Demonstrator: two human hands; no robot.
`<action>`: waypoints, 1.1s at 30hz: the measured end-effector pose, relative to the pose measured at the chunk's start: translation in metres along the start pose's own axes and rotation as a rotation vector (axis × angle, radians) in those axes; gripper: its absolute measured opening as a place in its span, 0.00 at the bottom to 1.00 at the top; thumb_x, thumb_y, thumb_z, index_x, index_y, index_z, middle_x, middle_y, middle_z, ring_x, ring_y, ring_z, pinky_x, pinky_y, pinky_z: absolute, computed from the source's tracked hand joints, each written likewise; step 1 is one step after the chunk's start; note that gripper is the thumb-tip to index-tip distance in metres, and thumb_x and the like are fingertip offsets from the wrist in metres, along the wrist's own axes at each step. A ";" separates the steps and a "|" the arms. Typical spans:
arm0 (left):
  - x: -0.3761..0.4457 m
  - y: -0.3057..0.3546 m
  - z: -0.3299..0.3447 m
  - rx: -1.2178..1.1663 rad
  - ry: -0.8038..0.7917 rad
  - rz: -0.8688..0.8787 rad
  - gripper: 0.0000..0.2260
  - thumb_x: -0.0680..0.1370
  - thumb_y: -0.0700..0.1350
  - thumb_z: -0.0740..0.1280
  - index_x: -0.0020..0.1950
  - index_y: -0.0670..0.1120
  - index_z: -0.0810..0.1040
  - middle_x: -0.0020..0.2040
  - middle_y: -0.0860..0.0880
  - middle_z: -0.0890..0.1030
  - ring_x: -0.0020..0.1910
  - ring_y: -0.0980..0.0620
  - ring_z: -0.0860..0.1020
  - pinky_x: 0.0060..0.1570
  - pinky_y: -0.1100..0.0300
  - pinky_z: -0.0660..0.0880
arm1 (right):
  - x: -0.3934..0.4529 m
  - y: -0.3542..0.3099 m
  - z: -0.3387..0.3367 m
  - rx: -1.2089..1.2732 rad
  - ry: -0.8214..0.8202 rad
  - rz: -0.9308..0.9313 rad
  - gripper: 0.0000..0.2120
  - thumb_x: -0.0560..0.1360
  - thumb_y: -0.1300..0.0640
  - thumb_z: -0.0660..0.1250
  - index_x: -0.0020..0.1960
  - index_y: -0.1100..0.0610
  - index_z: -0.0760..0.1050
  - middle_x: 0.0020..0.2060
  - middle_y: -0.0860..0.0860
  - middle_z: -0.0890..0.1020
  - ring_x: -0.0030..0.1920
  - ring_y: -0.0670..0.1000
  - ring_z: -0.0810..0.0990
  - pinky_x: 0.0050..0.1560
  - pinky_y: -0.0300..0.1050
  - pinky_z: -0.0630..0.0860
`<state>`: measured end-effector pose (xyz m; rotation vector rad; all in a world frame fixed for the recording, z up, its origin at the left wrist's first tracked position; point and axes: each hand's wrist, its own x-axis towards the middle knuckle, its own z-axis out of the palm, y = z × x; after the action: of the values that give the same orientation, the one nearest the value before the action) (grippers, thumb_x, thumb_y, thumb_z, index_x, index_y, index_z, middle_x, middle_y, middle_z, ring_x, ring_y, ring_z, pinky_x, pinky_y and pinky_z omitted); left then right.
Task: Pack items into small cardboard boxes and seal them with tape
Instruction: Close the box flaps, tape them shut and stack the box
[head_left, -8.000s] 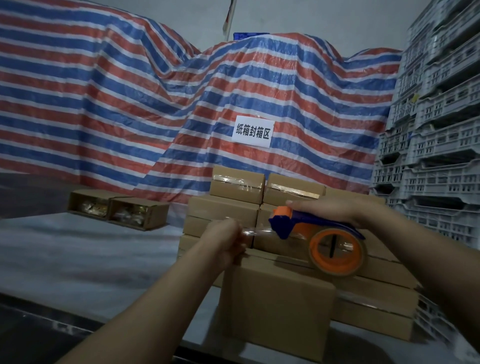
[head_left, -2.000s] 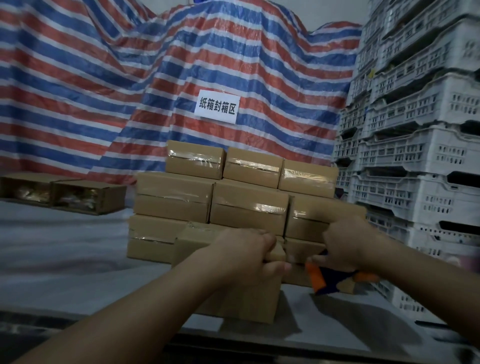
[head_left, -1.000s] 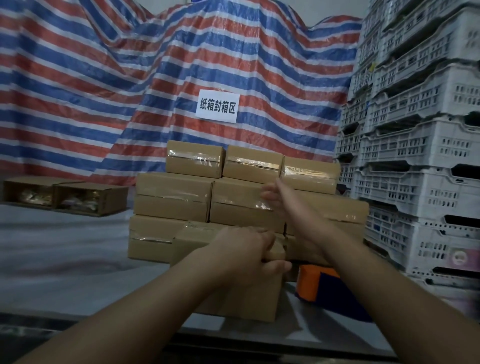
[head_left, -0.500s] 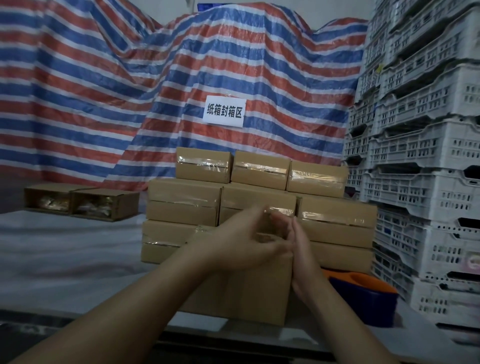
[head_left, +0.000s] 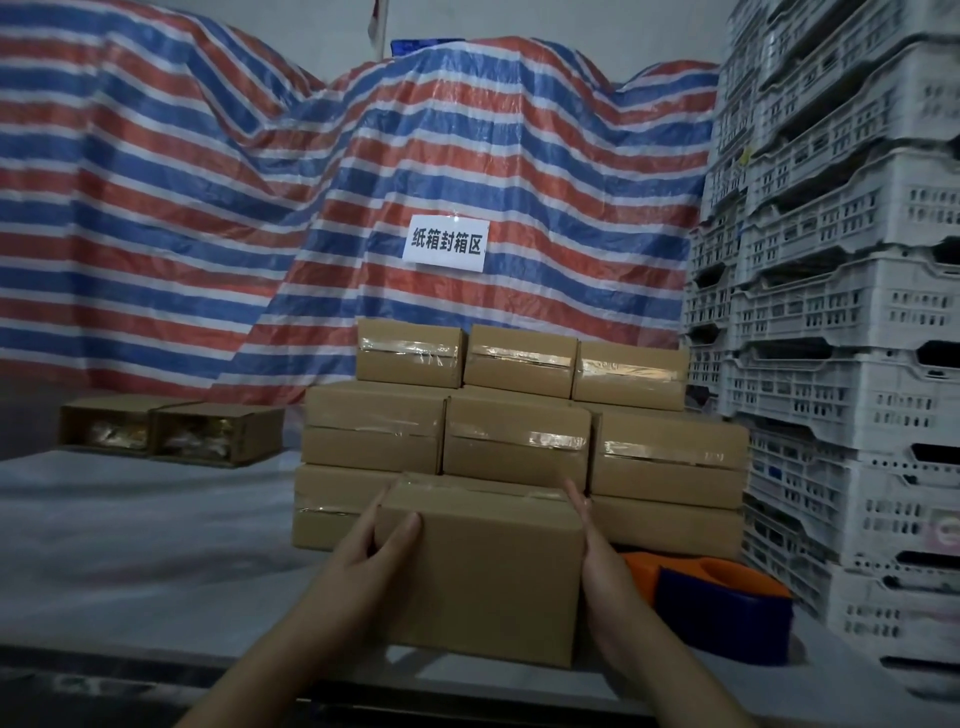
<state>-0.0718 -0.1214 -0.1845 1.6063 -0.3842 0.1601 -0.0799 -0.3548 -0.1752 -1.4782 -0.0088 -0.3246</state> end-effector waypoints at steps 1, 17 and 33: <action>-0.002 -0.002 -0.001 0.005 -0.014 -0.004 0.32 0.68 0.69 0.63 0.72 0.65 0.66 0.59 0.63 0.74 0.53 0.64 0.73 0.43 0.67 0.69 | 0.000 0.000 0.000 -0.023 0.011 0.020 0.26 0.78 0.31 0.52 0.75 0.34 0.62 0.51 0.44 0.76 0.51 0.50 0.75 0.63 0.56 0.71; -0.017 0.004 0.001 -0.006 0.145 0.012 0.16 0.68 0.67 0.63 0.52 0.63 0.76 0.49 0.62 0.80 0.49 0.63 0.76 0.40 0.65 0.70 | -0.054 0.007 -0.001 -0.315 -0.099 -0.140 0.48 0.67 0.37 0.68 0.81 0.38 0.47 0.74 0.47 0.68 0.69 0.48 0.71 0.61 0.40 0.77; 0.104 0.157 -0.091 -0.218 0.116 0.276 0.21 0.78 0.63 0.62 0.66 0.54 0.70 0.59 0.46 0.78 0.57 0.44 0.78 0.48 0.49 0.76 | 0.046 -0.184 0.126 0.132 0.052 -0.241 0.20 0.77 0.37 0.66 0.63 0.49 0.72 0.55 0.53 0.80 0.53 0.55 0.80 0.50 0.55 0.80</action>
<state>-0.0168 -0.0520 0.0051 1.3179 -0.5144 0.4063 -0.0517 -0.2519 0.0259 -1.3388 -0.1651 -0.5479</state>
